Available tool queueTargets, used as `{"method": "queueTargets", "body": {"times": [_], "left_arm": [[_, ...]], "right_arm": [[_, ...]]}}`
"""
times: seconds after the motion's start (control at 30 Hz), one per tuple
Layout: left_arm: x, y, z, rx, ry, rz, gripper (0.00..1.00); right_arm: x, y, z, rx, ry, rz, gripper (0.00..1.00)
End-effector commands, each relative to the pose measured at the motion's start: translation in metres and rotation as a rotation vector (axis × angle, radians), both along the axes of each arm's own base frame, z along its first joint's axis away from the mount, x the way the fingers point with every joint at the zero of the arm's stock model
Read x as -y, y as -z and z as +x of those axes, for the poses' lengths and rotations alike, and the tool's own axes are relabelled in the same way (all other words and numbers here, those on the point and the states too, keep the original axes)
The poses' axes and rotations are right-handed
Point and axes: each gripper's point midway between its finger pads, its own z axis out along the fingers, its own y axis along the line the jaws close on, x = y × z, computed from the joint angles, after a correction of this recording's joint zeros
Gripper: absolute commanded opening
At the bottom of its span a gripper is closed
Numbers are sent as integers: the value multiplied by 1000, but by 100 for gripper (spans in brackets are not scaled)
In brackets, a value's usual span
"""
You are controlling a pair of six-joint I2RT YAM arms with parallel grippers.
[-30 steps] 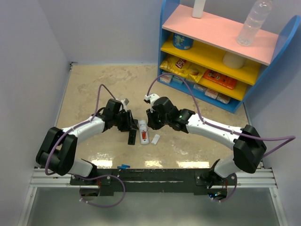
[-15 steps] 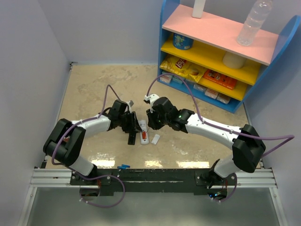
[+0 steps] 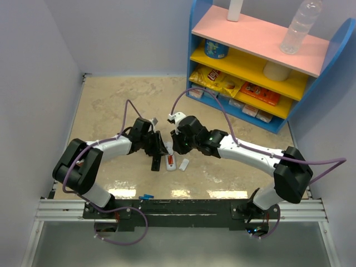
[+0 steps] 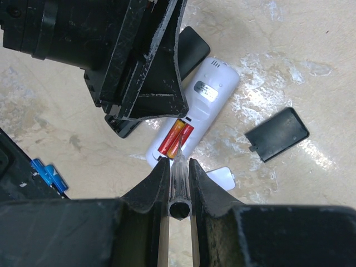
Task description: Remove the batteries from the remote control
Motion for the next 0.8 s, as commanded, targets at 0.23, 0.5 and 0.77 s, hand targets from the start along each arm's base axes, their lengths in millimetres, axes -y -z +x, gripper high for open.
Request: {"method": "queueTargets", "body": {"times": [0.23, 0.5, 0.77], "left_arm": [[2, 4, 6, 9, -28, 3, 35], [-2, 14, -2, -29, -43, 16, 33], [-6, 21, -5, -50, -54, 32, 31]], "right_arm": [[-17, 7, 3, 44, 23, -62, 0], [-20, 35, -13, 61, 21, -184, 0], [-14, 76, -31, -25, 14, -176, 0]]}}
